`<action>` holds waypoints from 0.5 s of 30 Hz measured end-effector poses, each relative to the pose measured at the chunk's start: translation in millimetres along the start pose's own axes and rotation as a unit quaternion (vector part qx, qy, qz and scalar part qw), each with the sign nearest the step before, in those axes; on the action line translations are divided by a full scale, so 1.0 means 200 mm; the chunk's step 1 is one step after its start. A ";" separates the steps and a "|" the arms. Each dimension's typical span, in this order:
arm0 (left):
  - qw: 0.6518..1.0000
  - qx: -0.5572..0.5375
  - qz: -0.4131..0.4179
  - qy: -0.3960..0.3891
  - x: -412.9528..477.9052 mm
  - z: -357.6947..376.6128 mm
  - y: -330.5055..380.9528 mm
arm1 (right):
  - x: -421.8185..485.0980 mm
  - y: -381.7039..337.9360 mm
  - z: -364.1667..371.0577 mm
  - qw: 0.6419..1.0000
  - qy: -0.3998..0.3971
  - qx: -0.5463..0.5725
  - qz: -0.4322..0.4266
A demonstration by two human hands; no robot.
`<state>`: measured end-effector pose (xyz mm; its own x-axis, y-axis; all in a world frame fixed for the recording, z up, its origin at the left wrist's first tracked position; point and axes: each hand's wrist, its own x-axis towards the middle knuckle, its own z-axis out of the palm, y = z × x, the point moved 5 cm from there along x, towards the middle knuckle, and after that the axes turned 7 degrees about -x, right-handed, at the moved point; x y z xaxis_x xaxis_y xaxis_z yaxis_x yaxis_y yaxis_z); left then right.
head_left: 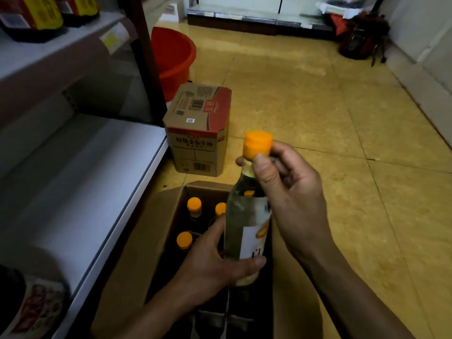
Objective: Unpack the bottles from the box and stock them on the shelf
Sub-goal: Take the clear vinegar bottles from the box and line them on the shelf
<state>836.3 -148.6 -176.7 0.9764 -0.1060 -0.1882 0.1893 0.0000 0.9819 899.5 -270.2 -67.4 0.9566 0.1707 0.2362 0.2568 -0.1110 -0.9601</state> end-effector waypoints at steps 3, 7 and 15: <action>0.998 -0.055 0.000 0.044 -0.01 -0.04 0.00 | -0.01 0.10 0.02 0.995 -0.063 -0.069 0.046; 0.993 -0.066 0.037 0.088 0.02 -0.08 0.08 | -0.06 0.18 0.07 0.979 -0.148 -0.101 0.096; 0.990 -0.128 -0.045 -0.043 0.02 -0.11 0.10 | -0.03 0.21 0.12 0.949 -0.213 0.087 0.214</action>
<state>846.5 -127.3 -158.3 0.9443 -0.2007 -0.2608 0.3052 0.2377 0.9221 900.5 -252.7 -113.3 0.8163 0.5309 -0.2276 -0.2044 -0.1029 -0.9735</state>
